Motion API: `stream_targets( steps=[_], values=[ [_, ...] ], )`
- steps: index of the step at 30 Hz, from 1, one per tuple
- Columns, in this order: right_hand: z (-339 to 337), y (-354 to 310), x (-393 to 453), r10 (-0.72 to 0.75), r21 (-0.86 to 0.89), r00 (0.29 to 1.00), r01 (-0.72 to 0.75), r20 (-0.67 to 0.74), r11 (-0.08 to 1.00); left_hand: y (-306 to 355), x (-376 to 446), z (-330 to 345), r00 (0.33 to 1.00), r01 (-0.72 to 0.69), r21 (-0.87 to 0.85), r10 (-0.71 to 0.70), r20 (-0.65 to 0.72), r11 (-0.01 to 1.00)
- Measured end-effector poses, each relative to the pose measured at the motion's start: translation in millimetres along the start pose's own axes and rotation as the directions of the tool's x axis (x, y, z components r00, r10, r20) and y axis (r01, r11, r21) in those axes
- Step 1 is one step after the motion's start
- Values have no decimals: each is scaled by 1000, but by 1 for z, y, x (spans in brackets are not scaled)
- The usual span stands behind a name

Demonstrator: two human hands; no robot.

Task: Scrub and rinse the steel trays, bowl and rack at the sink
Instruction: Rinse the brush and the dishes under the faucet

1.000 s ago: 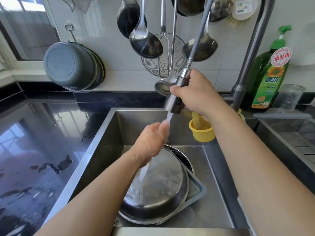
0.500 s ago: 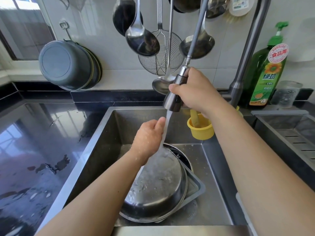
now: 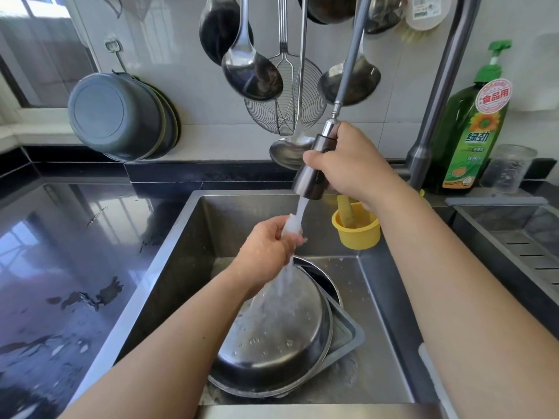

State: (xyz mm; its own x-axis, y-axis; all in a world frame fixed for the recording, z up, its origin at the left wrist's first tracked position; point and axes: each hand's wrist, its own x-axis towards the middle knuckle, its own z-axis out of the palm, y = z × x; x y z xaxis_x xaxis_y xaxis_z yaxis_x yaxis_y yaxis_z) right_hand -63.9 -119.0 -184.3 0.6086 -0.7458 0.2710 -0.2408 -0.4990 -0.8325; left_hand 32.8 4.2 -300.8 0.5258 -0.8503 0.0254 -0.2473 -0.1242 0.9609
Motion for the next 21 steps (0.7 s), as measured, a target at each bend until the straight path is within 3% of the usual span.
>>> stream_targets(
  steps=[3, 7, 9, 10, 13, 16, 19, 21],
  values=[
    [2, -3, -1, 3, 49, 999, -4, 37, 999, 1, 2, -1, 997, -48, 275, 64, -50, 960],
    [2, -5, -1, 7, 72, 998, -11, 54, 997, -14, 3, 5, 984, -159, 718, 49, 172, 678],
    [3, -9, -2, 5, 118, 996, -16, 90, 993, -19, 5, 4, 977, -198, 822, 42, 208, 534],
    [3, -11, -2, 7, 136, 995, -21, 103, 991, -18, 5, 4, 982, -176, 830, 40, 182, 529],
    [3, -13, -3, 21, 135, 994, -36, 111, 990, -15, 6, 2, 998, -25, 682, -26, 65, 731],
    [1, -7, -3, 13, -10, 1000, -13, 27, 1000, -9, 0, 0, 998, 47, 282, -54, 18, 958],
    [-3, -2, -3, -8, -142, 999, 1, -50, 990, -6, -2, -2, 995, 66, -30, -63, 76, 997],
    [-3, -3, -3, 11, -75, 1000, -11, -5, 997, -6, 0, -4, 992, 97, -193, -79, 97, 976]
  ],
)
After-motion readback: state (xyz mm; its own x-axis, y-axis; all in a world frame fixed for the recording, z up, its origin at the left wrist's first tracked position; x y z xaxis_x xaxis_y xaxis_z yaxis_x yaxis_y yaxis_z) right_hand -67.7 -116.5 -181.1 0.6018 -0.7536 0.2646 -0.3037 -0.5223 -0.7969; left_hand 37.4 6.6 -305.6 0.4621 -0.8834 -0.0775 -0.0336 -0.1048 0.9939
